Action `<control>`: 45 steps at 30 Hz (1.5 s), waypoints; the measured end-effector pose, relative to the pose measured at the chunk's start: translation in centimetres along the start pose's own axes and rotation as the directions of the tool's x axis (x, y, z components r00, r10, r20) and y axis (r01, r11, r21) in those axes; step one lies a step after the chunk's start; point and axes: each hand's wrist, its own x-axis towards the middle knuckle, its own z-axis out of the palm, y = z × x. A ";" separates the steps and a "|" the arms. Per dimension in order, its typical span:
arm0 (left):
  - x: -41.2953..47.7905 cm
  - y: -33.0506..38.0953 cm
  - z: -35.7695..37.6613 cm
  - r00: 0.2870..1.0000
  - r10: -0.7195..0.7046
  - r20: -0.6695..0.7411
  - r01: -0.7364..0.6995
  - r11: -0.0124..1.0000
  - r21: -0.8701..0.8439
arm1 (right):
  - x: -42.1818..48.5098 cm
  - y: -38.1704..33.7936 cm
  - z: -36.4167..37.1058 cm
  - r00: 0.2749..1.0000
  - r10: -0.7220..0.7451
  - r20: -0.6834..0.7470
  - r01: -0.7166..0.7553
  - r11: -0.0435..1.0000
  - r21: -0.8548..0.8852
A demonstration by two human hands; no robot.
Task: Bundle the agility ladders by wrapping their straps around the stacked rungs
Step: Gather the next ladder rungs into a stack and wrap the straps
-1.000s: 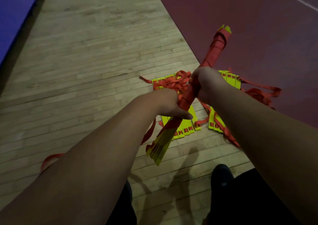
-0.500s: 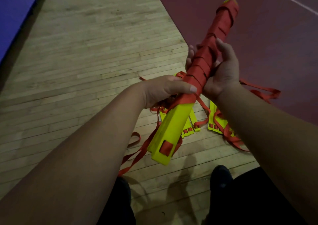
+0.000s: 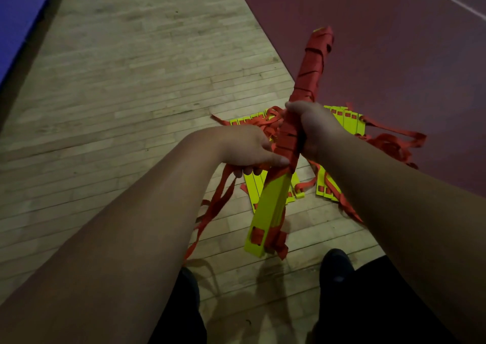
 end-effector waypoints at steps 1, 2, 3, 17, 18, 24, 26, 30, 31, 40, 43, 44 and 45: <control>0.1 0.1 0.1 1.000 -0.008 -0.008 0.008 0.999 0.048 | 0.2 0.1 0.0 0.999 -0.031 -0.031 0.029 0.999 -0.037; 0.1 0.3 0.2 1.000 -0.016 -0.014 0.017 0.997 0.074 | 0.3 0.2 0.0 0.997 -0.049 -0.061 0.045 0.997 -0.069; 0.2 0.5 0.4 0.999 -0.034 -0.012 0.035 0.996 0.084 | 0.3 0.2 0.2 0.996 -0.053 -0.075 0.047 0.995 -0.087; 1.1 0.7 1.6 0.991 0.057 -0.121 -0.055 0.998 0.016 | -1.1 -1.4 0.3 1.000 0.002 0.001 -0.002 0.983 0.185; 0.6 0.7 1.3 0.995 0.076 -0.069 -0.085 0.988 -0.131 | -1.6 -1.7 0.2 0.998 -0.005 0.057 -0.010 0.965 0.260; -1.4 0.7 0.3 0.967 0.250 0.047 -0.158 0.735 -0.660 | -3.5 -3.1 0.2 0.932 -0.118 0.341 -0.090 0.839 0.537; -1.5 1.0 0.3 0.956 0.283 0.082 -0.158 0.725 -0.670 | -3.5 -3.3 0.2 0.918 -0.109 0.382 -0.125 0.833 0.538; -1.4 0.7 -0.5 0.974 0.197 0.113 -0.117 0.860 -0.497 | -2.8 -2.7 0.1 0.943 -0.008 0.333 -0.141 0.896 0.421; -1.3 0.4 -0.7 0.980 0.165 0.115 -0.099 0.895 -0.436 | -2.5 -2.4 0.2 0.957 0.021 0.289 -0.137 0.912 0.386; -0.8 0.4 -0.6 0.990 -0.054 0.134 0.076 0.983 -0.166 | -0.2 0.1 0.8 0.990 0.079 -0.114 -0.071 0.995 0.070; -0.6 0.9 0.0 0.986 -0.132 0.101 0.132 0.991 0.004 | -0.1 0.2 1.3 0.989 0.078 -0.126 -0.076 0.997 0.028; -0.4 0.9 0.3 0.990 -0.134 0.047 0.128 0.986 0.107 | 0.1 0.3 1.4 0.989 0.082 -0.124 -0.081 0.997 0.016; -0.4 1.0 0.7 0.992 -0.122 -0.004 0.121 0.974 0.194 | 0.1 0.3 1.5 0.989 0.087 -0.120 -0.086 0.996 0.012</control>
